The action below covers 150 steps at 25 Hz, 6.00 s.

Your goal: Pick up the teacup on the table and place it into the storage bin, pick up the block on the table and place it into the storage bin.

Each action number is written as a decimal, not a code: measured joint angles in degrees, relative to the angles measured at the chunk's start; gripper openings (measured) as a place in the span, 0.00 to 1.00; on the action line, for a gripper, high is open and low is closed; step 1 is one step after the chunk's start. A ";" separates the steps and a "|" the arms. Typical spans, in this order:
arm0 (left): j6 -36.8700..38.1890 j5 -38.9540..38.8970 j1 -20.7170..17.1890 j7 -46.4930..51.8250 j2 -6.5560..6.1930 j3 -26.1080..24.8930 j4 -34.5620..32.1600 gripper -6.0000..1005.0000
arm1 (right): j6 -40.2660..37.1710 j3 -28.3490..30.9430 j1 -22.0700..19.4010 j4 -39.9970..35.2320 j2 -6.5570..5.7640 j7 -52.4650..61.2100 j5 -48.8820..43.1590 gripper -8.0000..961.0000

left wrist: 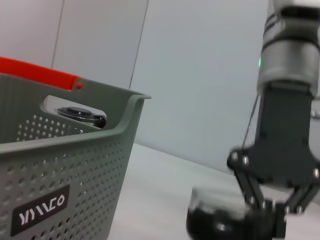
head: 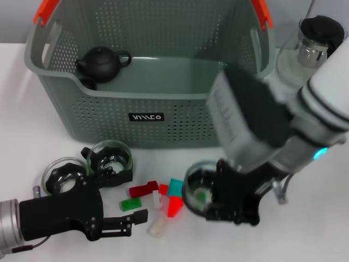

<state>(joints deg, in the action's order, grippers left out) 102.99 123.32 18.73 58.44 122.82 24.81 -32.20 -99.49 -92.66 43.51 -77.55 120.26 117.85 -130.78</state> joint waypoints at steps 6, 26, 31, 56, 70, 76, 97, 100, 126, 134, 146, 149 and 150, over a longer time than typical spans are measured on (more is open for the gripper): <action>-0.17 0.00 0.24 -0.08 -0.10 -0.23 -0.14 0.93 | -4.79 8.42 0.75 -7.73 0.01 1.05 0.71 0.07; -0.17 -0.57 0.72 -0.08 -0.22 -0.55 -0.15 0.93 | 18.87 26.06 7.99 -1.04 -0.45 2.87 1.22 0.07; -0.27 -0.63 0.90 -0.08 -0.22 -0.55 -0.14 0.93 | 27.31 26.15 11.69 10.64 -0.44 5.14 -3.64 0.07; -1.47 -0.63 1.13 -0.08 -0.22 -0.55 0.27 0.93 | 46.93 22.34 17.00 34.29 -0.11 1.66 -6.83 0.07; -2.08 -0.63 1.29 -0.08 -0.22 -0.55 0.30 0.93 | 46.34 20.14 16.52 35.36 -0.32 1.68 -6.95 0.07; -2.10 -0.63 1.31 -0.08 -0.22 -0.55 0.30 0.93 | 46.11 19.80 16.52 35.71 -0.25 2.03 -7.77 0.07; -2.09 -0.63 1.05 0.16 -0.22 -0.55 0.30 0.93 | 44.66 19.56 16.64 34.40 -0.03 2.51 -8.27 0.30; -2.09 -0.63 1.03 0.18 -0.22 -0.56 0.30 0.93 | 44.08 19.55 16.54 33.19 -0.02 2.86 -8.28 0.36; -1.68 -0.58 1.01 0.36 -0.38 -1.96 0.03 0.93 | 29.05 21.07 -8.57 -3.84 -0.20 -7.57 20.84 0.69; -1.44 -0.63 1.13 0.55 -0.52 -1.98 -0.10 0.93 | 18.70 22.73 -14.28 -3.84 0.03 -15.87 27.59 0.85; -1.40 -0.26 0.77 1.99 -1.03 -3.72 -2.84 0.93 | 5.04 22.94 -20.42 10.19 -0.13 -32.79 36.50 0.98; -1.96 -0.23 0.46 5.01 -1.09 -3.74 -6.24 0.93 | 4.81 22.80 -20.22 12.04 -0.19 -33.61 34.16 0.98; -1.96 -0.23 0.46 5.01 -1.09 -3.74 -6.24 0.93 | 4.76 22.66 -20.15 12.39 -0.18 -33.98 33.14 0.98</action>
<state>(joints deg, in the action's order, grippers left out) 101.03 123.10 19.19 63.45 121.73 21.07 -38.44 -94.73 -70.00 23.36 -65.17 120.07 83.88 -97.64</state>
